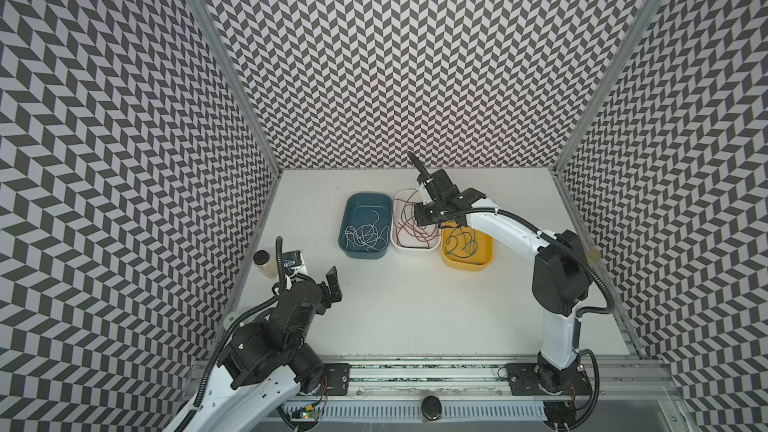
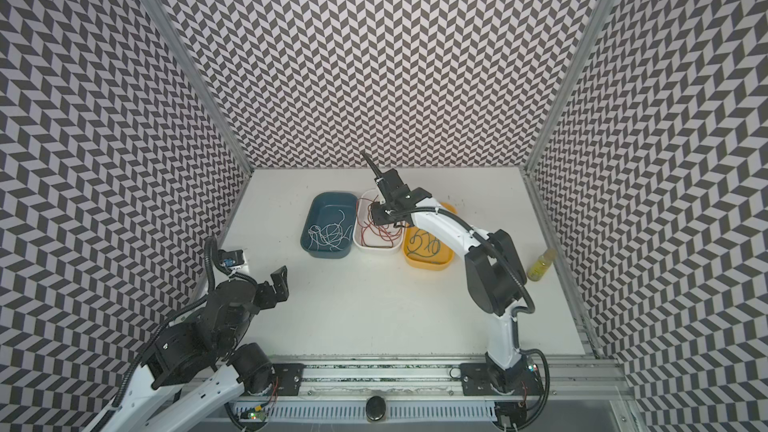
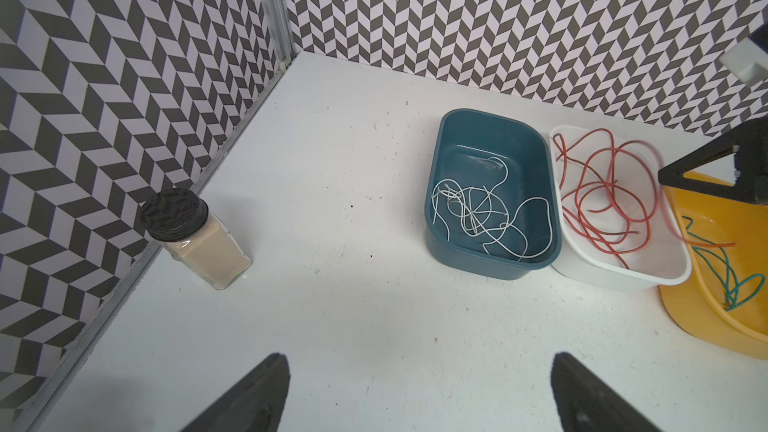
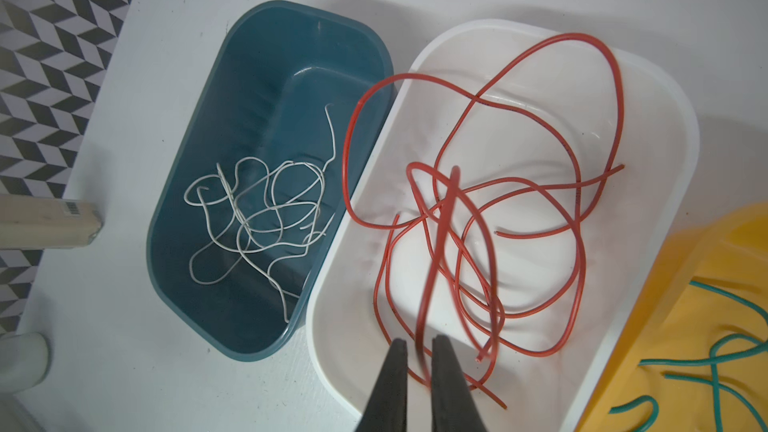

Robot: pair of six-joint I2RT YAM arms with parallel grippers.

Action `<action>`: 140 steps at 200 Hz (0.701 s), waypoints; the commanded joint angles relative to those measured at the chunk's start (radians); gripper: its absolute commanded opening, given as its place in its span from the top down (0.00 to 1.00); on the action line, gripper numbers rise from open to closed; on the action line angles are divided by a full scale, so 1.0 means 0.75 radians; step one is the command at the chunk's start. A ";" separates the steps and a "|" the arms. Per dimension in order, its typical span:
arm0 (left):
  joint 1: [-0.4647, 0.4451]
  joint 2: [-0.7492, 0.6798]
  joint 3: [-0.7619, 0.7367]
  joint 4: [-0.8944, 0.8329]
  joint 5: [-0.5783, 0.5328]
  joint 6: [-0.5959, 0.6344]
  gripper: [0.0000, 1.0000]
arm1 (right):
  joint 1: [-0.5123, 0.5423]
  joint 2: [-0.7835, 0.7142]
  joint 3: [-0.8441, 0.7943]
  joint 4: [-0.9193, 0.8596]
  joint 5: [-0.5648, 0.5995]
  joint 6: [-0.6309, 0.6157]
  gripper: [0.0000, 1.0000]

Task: Untangle the cables

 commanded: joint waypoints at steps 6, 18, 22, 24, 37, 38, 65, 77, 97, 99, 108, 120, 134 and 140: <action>0.006 0.011 -0.009 0.012 -0.009 -0.003 0.00 | 0.003 -0.069 0.043 -0.025 -0.001 -0.046 0.72; 0.006 0.011 -0.007 0.012 -0.009 -0.001 0.00 | 0.004 -0.110 0.027 -0.034 0.015 -0.062 0.66; 0.006 0.012 -0.008 0.012 -0.009 -0.002 0.00 | 0.003 -0.126 0.023 -0.038 0.021 -0.065 0.64; 0.006 0.012 -0.008 0.011 -0.009 -0.002 0.00 | 0.002 -0.134 0.019 -0.040 0.024 -0.068 0.63; 0.006 0.012 -0.008 0.012 -0.009 -0.002 0.00 | 0.003 -0.195 -0.007 -0.048 0.044 -0.083 0.60; 0.007 0.012 -0.007 0.012 -0.010 -0.001 0.00 | 0.004 -0.200 -0.008 -0.048 0.046 -0.084 0.60; 0.007 0.019 -0.007 0.011 -0.008 -0.004 0.00 | 0.003 -0.371 -0.094 -0.052 0.102 -0.115 0.53; 0.006 0.024 -0.005 0.010 -0.005 -0.006 0.00 | 0.004 -0.472 -0.156 -0.024 0.136 -0.116 0.50; 0.006 0.022 0.000 0.003 -0.011 -0.010 0.00 | 0.002 -0.673 -0.284 0.027 0.144 -0.118 0.45; 0.007 0.021 0.000 0.003 -0.014 -0.009 0.00 | 0.002 -0.693 -0.301 0.028 0.143 -0.118 0.45; 0.006 0.019 0.003 0.000 -0.023 -0.013 0.00 | 0.004 -0.790 -0.365 0.042 0.139 -0.107 0.42; 0.007 0.021 0.006 -0.001 -0.033 -0.019 0.00 | 0.003 -0.915 -0.472 0.061 0.161 -0.077 0.29; 0.007 0.033 0.012 -0.001 -0.033 -0.015 0.00 | 0.004 -1.040 -0.556 0.049 0.197 -0.075 0.00; 0.008 0.042 0.021 -0.007 -0.032 -0.017 0.00 | 0.004 -1.084 -0.575 0.020 0.221 -0.075 0.00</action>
